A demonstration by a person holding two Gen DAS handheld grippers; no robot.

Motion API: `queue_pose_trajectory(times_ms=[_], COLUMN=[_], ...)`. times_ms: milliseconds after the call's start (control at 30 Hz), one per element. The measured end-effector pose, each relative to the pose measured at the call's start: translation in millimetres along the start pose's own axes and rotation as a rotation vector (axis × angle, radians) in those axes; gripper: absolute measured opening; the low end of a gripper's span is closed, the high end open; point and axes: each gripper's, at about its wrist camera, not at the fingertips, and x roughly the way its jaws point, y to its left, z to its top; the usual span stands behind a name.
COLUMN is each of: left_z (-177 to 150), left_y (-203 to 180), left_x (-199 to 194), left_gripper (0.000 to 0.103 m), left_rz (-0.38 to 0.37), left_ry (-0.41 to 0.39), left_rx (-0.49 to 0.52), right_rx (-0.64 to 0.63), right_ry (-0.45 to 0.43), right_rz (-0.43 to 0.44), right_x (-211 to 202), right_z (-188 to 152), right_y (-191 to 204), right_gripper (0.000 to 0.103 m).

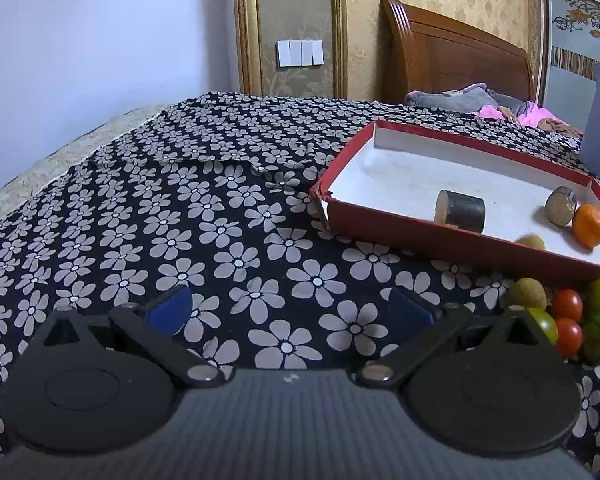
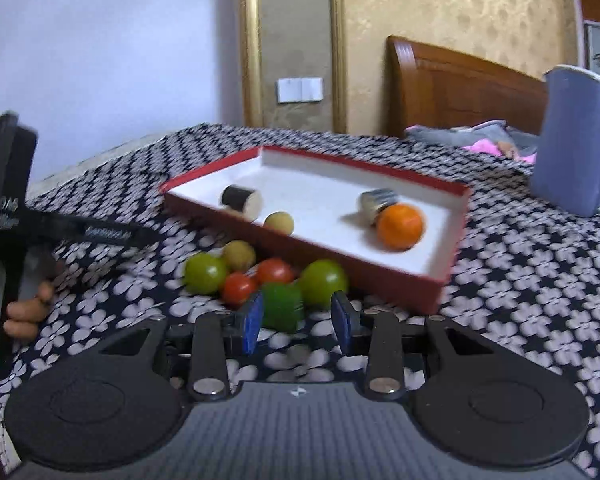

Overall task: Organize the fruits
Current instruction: 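Grasp the green tomato with the left tool while the right tool holds the cucumber piece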

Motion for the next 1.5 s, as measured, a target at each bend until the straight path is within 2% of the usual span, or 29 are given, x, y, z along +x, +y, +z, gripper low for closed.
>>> queue_pose_trajectory(times_ms=[200,433,500,533,600,767,867,1033,1167,1267,1333,1400,1433,1500], left_z=[0,0,1,1,0,-5,0,-2,-7,-9,-10,-7,-4,2], left_y=[0,-1,-2,-3,-9,-37,-59,-93,-95,-82,-66,-47,-35,-15], left_x=[-1,0,1,-1,-11,-47,-51,-31,-33,-37,-36,-27,-25,-28], left_gripper=[0.103,0.103,0.103,0.103,0.103,0.103,0.103,0.103,0.103,0.103,0.103,0.103,0.103,0.103], left_rz=[-0.008,-0.023,-0.041,-0.047,-0.058,-0.164,-0.167,-0.135,-0.115,-0.091,-0.007,0.09,0.115,0.081], left_ry=[-0.002,0.005,0.01,0.01,-0.01,-0.126,-0.139,-0.105,-0.151,-0.167,-0.173,-0.137,-0.127,-0.119], left_rx=[-0.001,0.006,0.02,0.039,0.085,0.262,0.313,0.387,0.418,0.419,0.41,0.392,0.364,0.297], right_rx=[0.007,-0.029,-0.027,-0.024,-0.003,0.055,0.089,0.129,0.132,0.134,0.135,0.142,0.147,0.157], right_ry=[0.04,0.069,0.075,0.078,0.071,0.008,-0.01,-0.025,-0.028,-0.03,-0.032,-0.036,-0.037,-0.04], right_rz=[-0.007,-0.058,-0.059,-0.059,-0.063,-0.064,-0.055,-0.03,-0.022,-0.02,-0.019,-0.015,-0.012,-0.006], right_x=[16,27,29,29,27,3,-8,-10,-10,-10,-10,-10,-10,-10], right_z=[0,1,2,2,2,-7,-17,-22,-23,-23,-24,-24,-24,-25], right_y=[11,22,22,22,19,9,4,-3,-4,-4,-4,-5,-6,-7], right_gripper=[0.036,0.036,0.033,0.027,0.026,0.026,0.026,0.026,0.026,0.026,0.026,0.026,0.026,0.026])
